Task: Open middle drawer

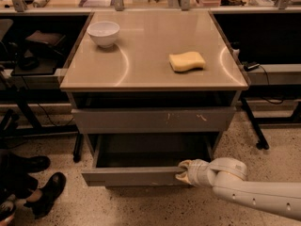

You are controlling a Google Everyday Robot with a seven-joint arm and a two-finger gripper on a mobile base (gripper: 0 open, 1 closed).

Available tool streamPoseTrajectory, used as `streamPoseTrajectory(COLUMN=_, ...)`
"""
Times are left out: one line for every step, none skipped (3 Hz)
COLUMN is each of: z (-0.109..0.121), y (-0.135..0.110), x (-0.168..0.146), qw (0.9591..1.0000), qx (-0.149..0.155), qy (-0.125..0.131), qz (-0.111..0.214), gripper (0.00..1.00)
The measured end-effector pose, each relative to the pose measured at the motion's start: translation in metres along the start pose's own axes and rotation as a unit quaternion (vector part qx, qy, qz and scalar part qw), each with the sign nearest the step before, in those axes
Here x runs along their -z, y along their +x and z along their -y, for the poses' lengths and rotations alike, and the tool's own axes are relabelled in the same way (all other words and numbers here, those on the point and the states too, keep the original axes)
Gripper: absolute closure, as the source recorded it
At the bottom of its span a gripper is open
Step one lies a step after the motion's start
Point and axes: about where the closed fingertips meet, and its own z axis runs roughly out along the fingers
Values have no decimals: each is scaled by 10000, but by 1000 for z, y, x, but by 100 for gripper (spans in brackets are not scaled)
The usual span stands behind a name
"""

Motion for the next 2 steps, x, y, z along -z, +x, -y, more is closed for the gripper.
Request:
streamPoseTrajectory(z=-10, y=4, x=4, qw=9997, qx=220, qy=26, qz=96, gripper=100)
streamPoseTrajectory(z=-9, y=2, x=6, qw=9997, qx=220, qy=27, qz=96, gripper=100)
